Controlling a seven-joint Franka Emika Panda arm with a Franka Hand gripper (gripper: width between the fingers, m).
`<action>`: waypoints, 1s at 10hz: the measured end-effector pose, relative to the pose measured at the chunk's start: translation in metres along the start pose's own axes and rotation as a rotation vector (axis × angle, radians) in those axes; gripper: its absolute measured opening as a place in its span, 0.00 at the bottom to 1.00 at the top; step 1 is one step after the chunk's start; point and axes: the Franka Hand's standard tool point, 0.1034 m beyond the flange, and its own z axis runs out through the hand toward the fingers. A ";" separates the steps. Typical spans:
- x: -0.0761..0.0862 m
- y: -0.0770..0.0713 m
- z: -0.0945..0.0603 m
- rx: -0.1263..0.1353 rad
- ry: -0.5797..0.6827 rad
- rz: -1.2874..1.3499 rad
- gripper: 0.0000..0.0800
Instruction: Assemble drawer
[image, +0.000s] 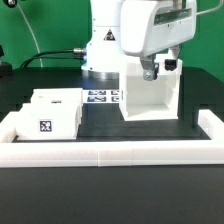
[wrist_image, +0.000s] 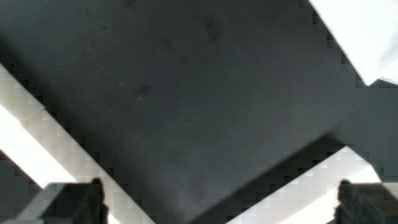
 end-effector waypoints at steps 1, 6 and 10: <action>0.000 0.000 0.000 0.000 0.000 0.000 0.81; -0.001 -0.002 -0.001 -0.004 0.005 0.022 0.81; -0.019 -0.061 -0.017 -0.026 0.010 0.326 0.81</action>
Offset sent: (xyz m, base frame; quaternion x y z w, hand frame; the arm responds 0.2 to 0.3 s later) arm 0.0000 0.0000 0.0000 0.0000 0.0000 0.0000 1.0000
